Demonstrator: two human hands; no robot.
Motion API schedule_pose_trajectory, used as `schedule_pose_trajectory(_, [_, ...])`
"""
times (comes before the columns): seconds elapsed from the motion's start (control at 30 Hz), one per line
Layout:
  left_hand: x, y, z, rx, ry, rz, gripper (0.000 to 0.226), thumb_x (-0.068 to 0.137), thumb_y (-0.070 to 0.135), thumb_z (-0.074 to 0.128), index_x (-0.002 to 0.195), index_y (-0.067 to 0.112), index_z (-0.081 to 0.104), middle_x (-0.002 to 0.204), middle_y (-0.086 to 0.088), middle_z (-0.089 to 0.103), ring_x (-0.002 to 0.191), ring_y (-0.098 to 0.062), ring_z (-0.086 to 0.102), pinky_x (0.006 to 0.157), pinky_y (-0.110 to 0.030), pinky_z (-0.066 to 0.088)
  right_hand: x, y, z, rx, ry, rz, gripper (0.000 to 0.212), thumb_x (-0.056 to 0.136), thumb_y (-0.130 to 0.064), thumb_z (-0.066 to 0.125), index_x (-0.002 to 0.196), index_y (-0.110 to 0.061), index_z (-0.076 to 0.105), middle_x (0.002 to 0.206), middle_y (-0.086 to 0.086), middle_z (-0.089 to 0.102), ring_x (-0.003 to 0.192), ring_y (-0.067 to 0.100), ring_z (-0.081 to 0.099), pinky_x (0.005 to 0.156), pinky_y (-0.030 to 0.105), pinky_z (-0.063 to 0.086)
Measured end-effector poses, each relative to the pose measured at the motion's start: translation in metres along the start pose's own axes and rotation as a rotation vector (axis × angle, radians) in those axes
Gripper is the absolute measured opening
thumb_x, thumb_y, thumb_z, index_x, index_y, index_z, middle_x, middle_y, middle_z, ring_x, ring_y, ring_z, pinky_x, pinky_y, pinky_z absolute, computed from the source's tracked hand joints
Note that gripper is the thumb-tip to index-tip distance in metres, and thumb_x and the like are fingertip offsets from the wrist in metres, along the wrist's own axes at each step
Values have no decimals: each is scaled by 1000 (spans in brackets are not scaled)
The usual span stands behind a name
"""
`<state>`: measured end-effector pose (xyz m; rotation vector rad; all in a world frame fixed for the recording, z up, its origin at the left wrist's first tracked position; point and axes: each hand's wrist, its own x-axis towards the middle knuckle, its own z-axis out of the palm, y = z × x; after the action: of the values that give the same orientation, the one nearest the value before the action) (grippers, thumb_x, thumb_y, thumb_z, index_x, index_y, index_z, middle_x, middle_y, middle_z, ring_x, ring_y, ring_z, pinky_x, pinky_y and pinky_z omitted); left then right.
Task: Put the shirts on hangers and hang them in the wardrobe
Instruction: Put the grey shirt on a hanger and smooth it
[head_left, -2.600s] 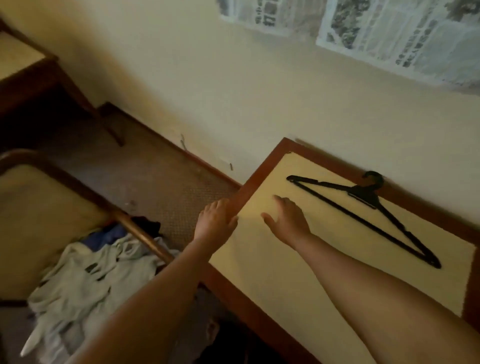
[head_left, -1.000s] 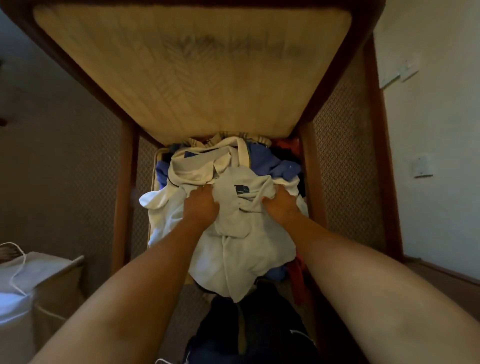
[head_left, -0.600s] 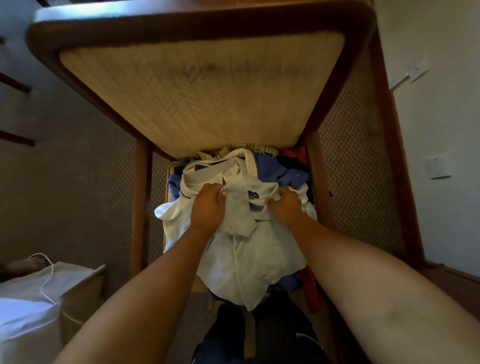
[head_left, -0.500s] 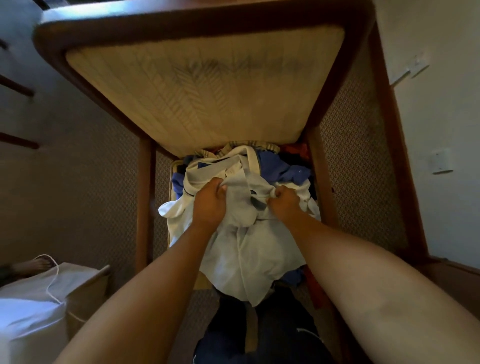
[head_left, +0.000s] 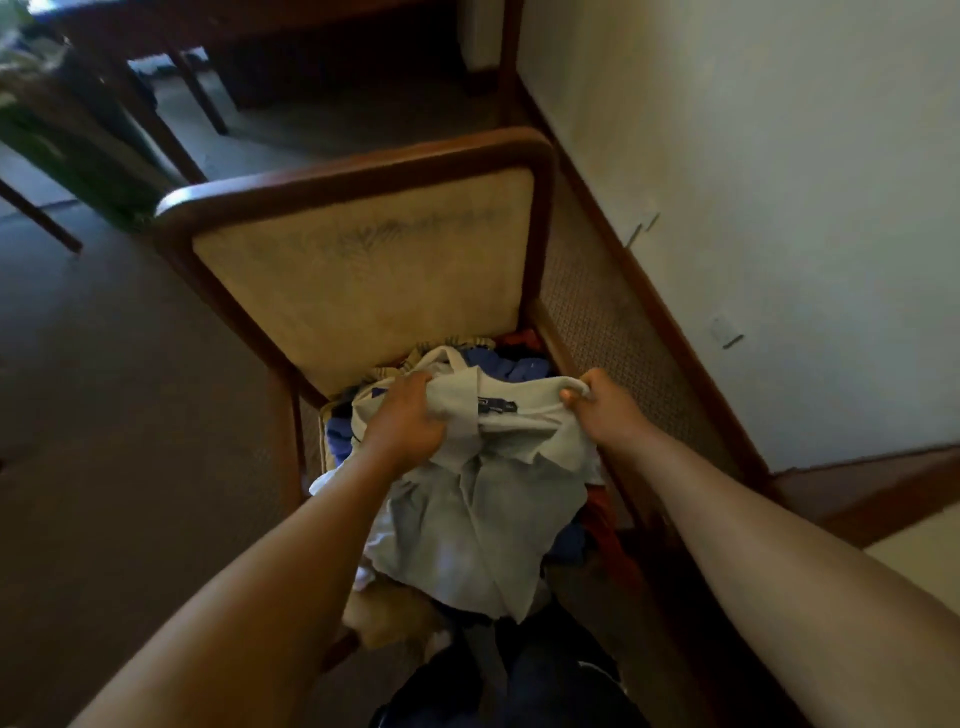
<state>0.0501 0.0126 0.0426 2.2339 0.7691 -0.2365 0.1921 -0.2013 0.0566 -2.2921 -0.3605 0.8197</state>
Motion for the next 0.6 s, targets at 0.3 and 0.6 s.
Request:
schedule_pose_trajectory(0.3, [-23, 83, -20, 140, 48, 389, 16, 92, 17, 56, 101, 8, 66, 100, -12, 68, 97, -31, 61, 75, -31, 41, -151, 2, -98, 357, 75, 120, 36, 78, -14, 63, 112, -22, 54, 114, 12, 59, 104, 27, 56, 90, 43, 47])
schedule_pose_trajectory(0.6, [-68, 225, -2, 111, 17, 846, 22, 93, 34, 58, 96, 12, 65, 92, -8, 68, 86, -28, 59, 74, -34, 45, -314, 49, -163, 218, 427, 143, 38, 83, 3, 66, 117, -14, 63, 111, 5, 67, 107, 19, 60, 95, 39, 48])
